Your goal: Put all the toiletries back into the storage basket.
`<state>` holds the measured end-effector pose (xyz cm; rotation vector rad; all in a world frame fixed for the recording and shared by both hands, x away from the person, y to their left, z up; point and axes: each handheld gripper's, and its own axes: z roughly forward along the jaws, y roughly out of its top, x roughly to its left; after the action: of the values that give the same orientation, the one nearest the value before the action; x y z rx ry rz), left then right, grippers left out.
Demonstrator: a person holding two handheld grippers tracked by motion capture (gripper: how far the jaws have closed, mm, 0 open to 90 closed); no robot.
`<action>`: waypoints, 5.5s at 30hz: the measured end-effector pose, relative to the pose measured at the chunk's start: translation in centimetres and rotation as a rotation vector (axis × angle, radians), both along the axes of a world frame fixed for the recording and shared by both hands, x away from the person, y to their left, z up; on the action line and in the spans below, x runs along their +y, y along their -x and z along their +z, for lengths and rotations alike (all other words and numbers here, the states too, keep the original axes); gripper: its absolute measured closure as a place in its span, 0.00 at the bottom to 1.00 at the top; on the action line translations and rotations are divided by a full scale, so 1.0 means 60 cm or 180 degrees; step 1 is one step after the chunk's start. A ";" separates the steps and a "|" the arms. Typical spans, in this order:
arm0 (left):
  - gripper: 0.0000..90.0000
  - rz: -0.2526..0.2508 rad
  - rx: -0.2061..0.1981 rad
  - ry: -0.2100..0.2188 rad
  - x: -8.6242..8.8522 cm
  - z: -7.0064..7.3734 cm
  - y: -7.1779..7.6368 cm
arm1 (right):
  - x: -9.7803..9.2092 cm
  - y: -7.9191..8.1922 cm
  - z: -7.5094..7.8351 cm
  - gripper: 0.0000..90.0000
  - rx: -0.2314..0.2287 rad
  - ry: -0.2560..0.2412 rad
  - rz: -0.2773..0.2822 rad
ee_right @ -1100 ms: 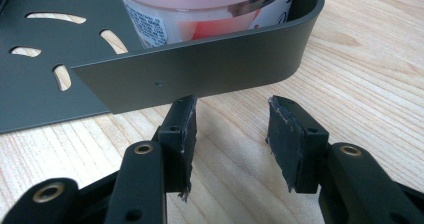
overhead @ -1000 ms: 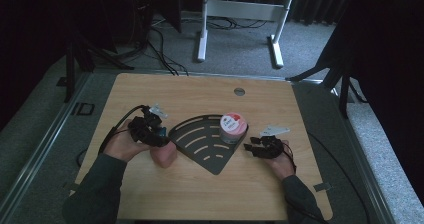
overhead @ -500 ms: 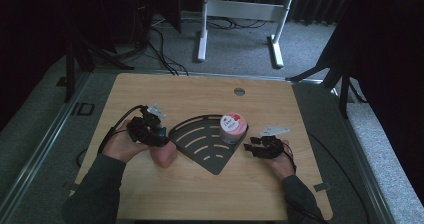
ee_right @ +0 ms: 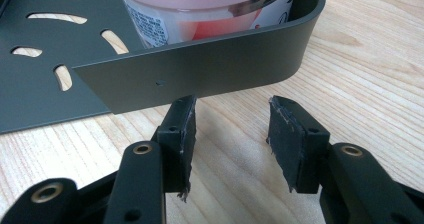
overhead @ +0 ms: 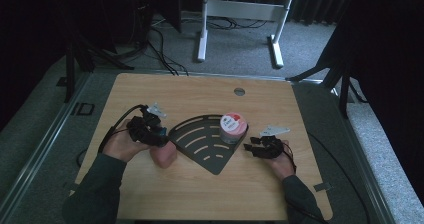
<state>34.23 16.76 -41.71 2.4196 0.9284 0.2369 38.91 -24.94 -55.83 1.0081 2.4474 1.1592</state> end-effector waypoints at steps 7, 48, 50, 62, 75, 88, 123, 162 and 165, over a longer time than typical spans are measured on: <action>0.64 -0.0061 0.0011 -0.0018 -0.002 0.001 0.003 | 0.000 0.000 0.000 0.59 0.0006 -0.0007 -0.0001; 0.64 -0.0572 0.0060 -0.0014 -0.089 0.005 0.039 | 0.000 0.000 0.000 0.59 0.0010 -0.0009 0.0001; 0.64 -0.0609 0.0067 -0.0002 -0.096 0.005 0.040 | 0.000 0.000 0.000 0.59 0.0010 -0.0010 0.0000; 0.64 -0.0752 0.0078 0.0041 -0.127 0.008 0.040 | -0.001 -0.001 0.000 0.59 0.0015 -0.0017 -0.0002; 0.64 -0.0854 0.0036 0.0072 -0.159 0.018 0.035 | 0.000 -0.011 0.002 0.65 -0.0053 -0.0020 -0.0125; 0.64 -0.0877 0.0013 0.0100 -0.185 0.023 0.022 | -0.005 -0.040 0.039 0.80 -0.0238 -0.0234 -0.0390; 0.64 -0.0700 0.0033 0.0020 -0.220 0.016 -0.030 | 0.007 -0.070 0.036 0.89 -0.0098 -0.0450 -0.0440; 0.64 -0.0266 -0.0033 -0.0013 -0.234 0.010 -0.093 | 0.005 -0.059 0.033 0.88 -0.0091 -0.0519 -0.0404; 0.64 -0.0256 -0.0038 0.0003 -0.235 0.011 -0.099 | 0.005 -0.059 0.033 0.88 -0.0086 -0.0521 -0.0403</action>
<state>40.18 2.66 -41.06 2.4458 0.8238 0.2212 42.45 -24.62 -53.83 1.1666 2.2609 1.3377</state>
